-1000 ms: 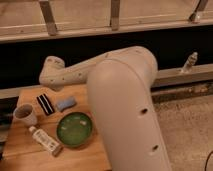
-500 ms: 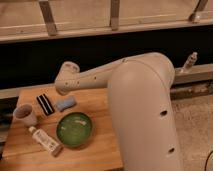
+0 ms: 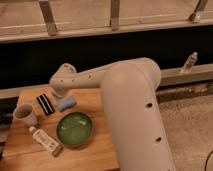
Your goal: Push the eraser across the table
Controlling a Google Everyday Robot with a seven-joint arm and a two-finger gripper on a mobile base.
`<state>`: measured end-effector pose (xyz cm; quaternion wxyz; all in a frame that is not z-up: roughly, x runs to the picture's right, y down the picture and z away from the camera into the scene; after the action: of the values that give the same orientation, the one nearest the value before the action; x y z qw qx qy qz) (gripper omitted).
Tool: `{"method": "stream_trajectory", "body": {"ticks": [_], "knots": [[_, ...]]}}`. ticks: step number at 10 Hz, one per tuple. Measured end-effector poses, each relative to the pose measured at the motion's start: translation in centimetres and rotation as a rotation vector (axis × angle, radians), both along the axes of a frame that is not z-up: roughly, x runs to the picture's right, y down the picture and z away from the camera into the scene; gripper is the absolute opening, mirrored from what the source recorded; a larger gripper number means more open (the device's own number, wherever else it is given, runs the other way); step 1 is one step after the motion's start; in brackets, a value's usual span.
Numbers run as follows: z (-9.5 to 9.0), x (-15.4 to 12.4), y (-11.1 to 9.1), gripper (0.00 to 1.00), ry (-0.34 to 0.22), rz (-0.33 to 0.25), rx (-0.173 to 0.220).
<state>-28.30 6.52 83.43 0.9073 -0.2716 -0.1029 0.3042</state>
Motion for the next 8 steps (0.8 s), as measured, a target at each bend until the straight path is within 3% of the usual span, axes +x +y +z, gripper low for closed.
{"method": "stream_trajectory", "body": {"ticks": [3,6,8], "knots": [[-0.1,-2.0,4.6,0.00,0.067,-0.116,-0.135],[0.9,-1.6,7.5,0.00,0.114,-0.144,-0.225],[1.6,-1.5,8.7,0.00,0.135,-0.153,-0.257]]}}
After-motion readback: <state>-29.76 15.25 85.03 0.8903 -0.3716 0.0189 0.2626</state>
